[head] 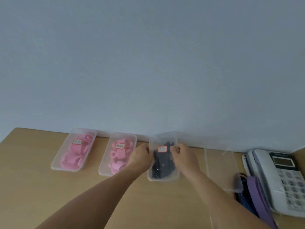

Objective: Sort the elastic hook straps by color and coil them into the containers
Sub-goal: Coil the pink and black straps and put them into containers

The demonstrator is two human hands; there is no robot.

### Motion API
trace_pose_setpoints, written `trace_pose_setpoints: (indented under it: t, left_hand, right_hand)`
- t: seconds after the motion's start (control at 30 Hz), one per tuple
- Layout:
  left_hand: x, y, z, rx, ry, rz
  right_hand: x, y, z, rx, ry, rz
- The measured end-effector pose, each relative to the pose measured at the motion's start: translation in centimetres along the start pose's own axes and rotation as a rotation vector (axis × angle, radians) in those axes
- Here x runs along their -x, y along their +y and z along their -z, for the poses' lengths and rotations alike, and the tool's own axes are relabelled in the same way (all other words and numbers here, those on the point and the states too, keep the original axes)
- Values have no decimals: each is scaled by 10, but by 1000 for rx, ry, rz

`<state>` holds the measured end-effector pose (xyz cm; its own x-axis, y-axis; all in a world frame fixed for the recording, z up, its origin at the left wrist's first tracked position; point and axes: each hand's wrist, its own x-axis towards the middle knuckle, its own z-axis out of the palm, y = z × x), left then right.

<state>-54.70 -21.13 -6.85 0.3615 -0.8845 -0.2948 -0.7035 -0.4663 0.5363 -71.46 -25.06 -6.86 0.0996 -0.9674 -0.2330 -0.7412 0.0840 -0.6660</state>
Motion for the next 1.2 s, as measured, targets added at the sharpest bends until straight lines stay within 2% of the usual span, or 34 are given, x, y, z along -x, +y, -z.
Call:
trace_pose_setpoints:
  t: [0.17,0.33,0.5,0.67,0.73,0.8,0.9,1.07,1.2]
  left_hand:
    - [-5,3,-7,80,-33,16]
    - [-2,2,-10,252,-88,63]
    - [-2,1,-12,312,-100,116]
    - [6,0,-21,127,-32,45]
    - [11,-1,-27,-89,49,-97]
    - [13,2,-31,-326,143,-319]
    - [13,11,-36,-532,45,-520]
    - [14,25,-52,-601,-19,-494]
    - [20,24,-65,-388,75,-440]
  right_hand:
    - [-7,18,-1,36,22,-59]
    - [-6,23,0,-46,54,-111]
    - [-6,26,1,-43,10,-119]
    - [-4,27,0,-17,12,-120]
    - [-1,28,-2,-2,10,-116]
    - [2,29,-4,30,27,-108]
    - [5,30,-6,60,58,-105]
    - [6,28,-8,58,73,-103]
    - [7,28,-8,22,57,-116]
